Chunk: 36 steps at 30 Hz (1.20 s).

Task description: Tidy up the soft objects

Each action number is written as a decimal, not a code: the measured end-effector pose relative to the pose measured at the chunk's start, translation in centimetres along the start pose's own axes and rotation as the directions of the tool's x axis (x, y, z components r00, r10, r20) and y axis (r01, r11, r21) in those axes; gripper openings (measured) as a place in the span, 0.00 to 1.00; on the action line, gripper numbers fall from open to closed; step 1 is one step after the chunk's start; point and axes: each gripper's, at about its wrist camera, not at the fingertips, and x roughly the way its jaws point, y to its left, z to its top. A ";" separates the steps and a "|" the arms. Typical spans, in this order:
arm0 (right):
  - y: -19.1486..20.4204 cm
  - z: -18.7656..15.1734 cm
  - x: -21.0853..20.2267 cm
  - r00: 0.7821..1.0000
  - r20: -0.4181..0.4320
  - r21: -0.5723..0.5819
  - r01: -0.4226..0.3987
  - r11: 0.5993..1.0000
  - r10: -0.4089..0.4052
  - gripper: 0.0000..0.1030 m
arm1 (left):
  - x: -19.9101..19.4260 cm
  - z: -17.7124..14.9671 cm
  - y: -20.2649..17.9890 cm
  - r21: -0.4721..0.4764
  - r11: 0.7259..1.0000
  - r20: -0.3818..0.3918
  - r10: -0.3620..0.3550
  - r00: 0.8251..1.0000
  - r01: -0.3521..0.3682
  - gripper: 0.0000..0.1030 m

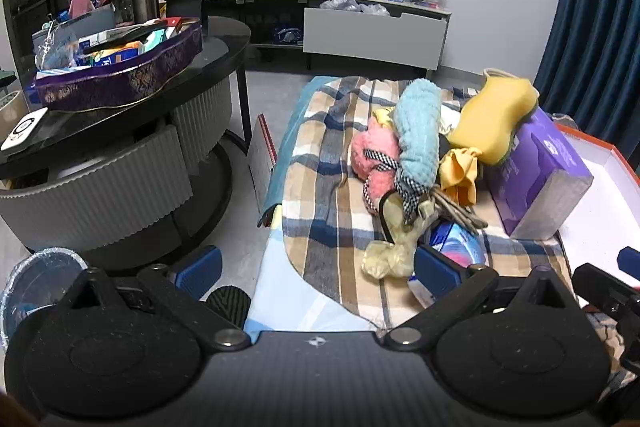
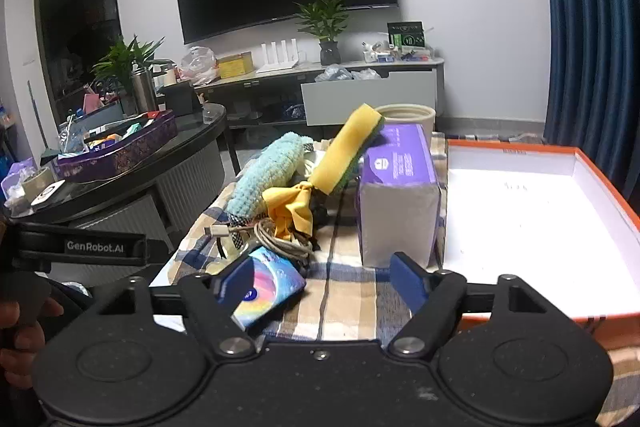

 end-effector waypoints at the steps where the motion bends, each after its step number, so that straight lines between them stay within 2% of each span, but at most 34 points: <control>1: -0.1 -0.1 -0.1 1.000 -0.003 0.008 -0.003 1.000 0.003 0.87 | -0.1 0.0 0.1 -0.001 1.000 0.002 0.002 1.000 -0.002 1.00; 8: 0.5 -0.7 -1.4 0.999 -0.018 -0.018 -0.030 0.999 0.029 0.88 | -1.4 -0.1 1.2 -0.057 0.998 0.024 -0.026 0.999 0.028 1.00; 14: 0.8 -1.3 -2.3 0.999 -0.020 -0.040 -0.048 0.998 0.047 0.88 | -2.3 -0.5 1.8 -0.084 0.996 0.028 -0.016 0.999 0.018 1.00; 26: 1.8 -1.6 -1.6 0.996 -0.042 0.022 -0.076 0.997 0.076 0.88 | -2.9 0.7 0.5 -0.007 0.998 0.075 -0.063 0.995 0.063 1.00; 36: 2.7 -1.3 1.1 0.996 -0.074 0.038 -0.045 0.998 0.048 0.88 | 0.3 2.7 -0.6 0.033 0.993 0.051 -0.116 0.992 0.115 1.00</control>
